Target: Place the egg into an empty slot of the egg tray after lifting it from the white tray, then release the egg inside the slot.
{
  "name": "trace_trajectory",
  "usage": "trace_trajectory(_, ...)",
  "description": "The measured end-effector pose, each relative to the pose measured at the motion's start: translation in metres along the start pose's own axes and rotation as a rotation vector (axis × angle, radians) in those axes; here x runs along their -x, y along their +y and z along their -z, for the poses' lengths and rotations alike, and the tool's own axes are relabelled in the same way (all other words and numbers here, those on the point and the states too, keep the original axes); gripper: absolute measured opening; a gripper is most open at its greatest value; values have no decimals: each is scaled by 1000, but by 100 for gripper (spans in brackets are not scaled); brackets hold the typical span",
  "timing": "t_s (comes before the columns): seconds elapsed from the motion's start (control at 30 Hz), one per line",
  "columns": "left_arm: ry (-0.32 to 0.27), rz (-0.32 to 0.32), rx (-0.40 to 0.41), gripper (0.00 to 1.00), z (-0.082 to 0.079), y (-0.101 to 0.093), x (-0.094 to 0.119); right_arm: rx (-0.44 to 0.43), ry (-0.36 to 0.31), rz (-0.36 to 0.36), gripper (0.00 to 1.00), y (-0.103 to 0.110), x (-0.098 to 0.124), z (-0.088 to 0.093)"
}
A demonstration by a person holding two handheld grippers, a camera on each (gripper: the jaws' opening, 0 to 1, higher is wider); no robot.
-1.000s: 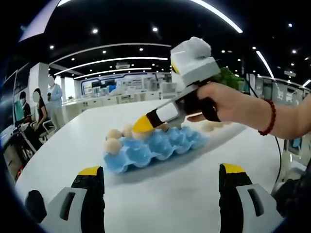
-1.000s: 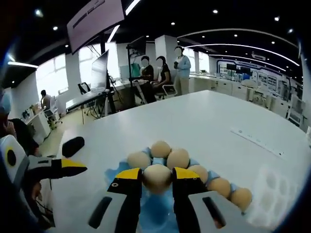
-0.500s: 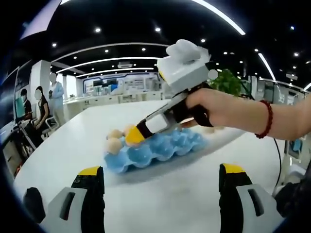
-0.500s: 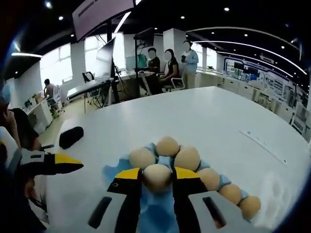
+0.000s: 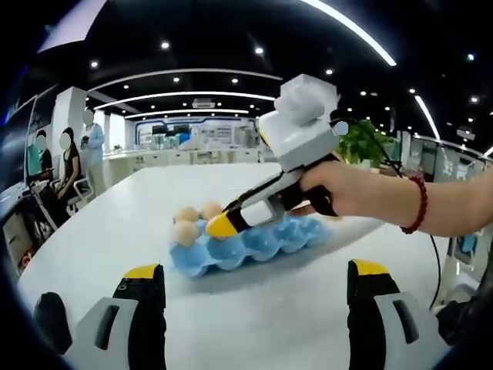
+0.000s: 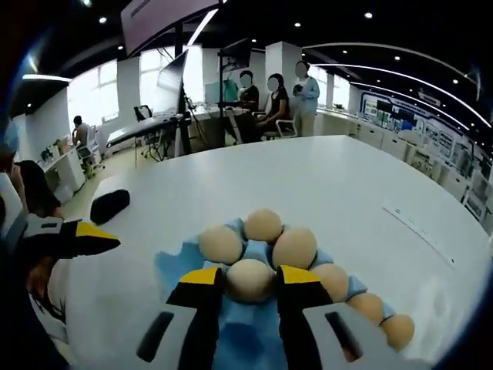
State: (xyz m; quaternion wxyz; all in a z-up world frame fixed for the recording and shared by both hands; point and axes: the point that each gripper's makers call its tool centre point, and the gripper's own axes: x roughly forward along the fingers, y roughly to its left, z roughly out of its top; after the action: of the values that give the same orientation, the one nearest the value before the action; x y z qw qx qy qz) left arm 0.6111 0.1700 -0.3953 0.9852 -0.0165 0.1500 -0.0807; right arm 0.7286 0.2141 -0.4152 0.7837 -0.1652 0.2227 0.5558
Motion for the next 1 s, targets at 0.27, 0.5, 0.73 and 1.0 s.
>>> trace_trajectory(0.27, 48, -9, -25, 100, 3, 3, 3, -6, -26, -3, 39, -3, 17, -1)
trace_trajectory(0.5, 47, -11, -7, 100, -3, 6, 4, -7, -54, -13, 46, -7, 38, 0)
trace_trajectory(0.73, 57, -11, -15, 100, -5, 11, 1, -29, -72, 11, 52, -19, 59, 1)
trace_trajectory(1.0, 59, -9, -10, 100, -5, 15, -1, -27, -51, 46, 54, -35, 74, 10)
